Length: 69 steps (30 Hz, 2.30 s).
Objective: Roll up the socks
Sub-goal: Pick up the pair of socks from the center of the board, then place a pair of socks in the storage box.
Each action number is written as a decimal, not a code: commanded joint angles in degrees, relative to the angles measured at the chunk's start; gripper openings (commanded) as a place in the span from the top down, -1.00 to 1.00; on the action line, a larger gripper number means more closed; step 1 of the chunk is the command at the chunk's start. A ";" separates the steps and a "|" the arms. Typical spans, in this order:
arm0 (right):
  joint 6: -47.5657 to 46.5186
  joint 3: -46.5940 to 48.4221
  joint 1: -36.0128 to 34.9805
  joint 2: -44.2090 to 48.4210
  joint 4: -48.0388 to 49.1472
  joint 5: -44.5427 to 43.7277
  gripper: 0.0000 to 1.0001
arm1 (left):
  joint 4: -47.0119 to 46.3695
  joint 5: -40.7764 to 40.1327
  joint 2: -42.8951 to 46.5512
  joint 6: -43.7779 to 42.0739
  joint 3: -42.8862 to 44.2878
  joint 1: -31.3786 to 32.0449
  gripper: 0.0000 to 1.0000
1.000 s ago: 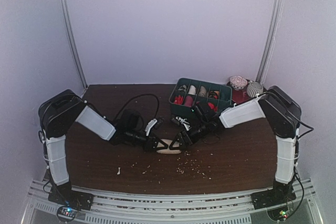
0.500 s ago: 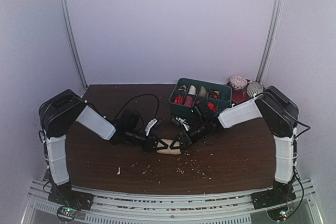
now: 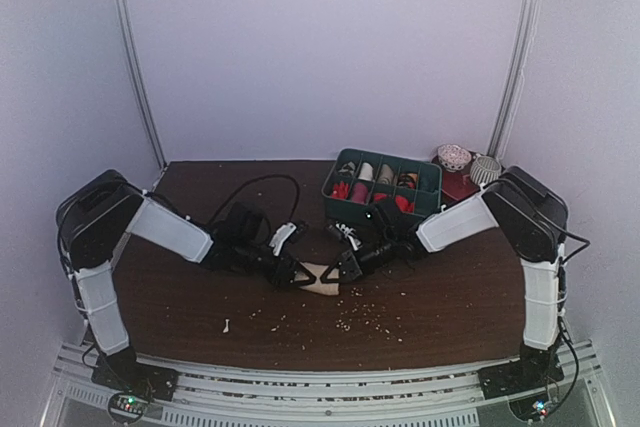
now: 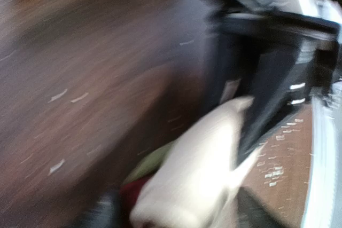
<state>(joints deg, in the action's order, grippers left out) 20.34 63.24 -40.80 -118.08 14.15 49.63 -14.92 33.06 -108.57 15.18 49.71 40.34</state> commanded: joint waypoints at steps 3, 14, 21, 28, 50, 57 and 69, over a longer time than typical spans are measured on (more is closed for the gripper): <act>5.74 -3.50 1.00 9.16 3.30 -8.83 1.00 | 18.49 -18.72 11.39 1.15 0.66 -2.73 -0.96; 13.79 -0.66 4.64 24.21 -7.47 -34.01 1.00 | 17.79 -22.94 27.18 2.93 -1.26 -7.33 -0.96; 21.46 2.04 9.38 30.97 -19.94 -59.89 1.00 | 12.82 -17.45 26.00 3.96 -4.64 -7.38 -0.96; 23.88 5.61 10.12 28.82 -26.48 -69.81 1.00 | 12.87 -13.87 26.27 1.88 -4.75 -7.36 -0.96; 25.87 11.32 14.05 16.08 -35.63 -73.95 1.00 | 7.68 -7.31 26.00 3.10 -6.74 -7.32 -0.97; 26.53 13.46 14.34 12.25 -37.20 -73.77 1.00 | 7.34 -5.87 24.74 3.10 -6.48 -7.36 -0.96; 27.39 15.34 15.40 8.16 -42.48 -71.20 1.00 | 7.86 -5.60 23.96 2.76 -6.06 -7.29 -0.96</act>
<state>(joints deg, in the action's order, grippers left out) 46.57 77.71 -26.46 -108.99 -23.27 -21.78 -4.69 26.41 -83.74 18.33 43.48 32.99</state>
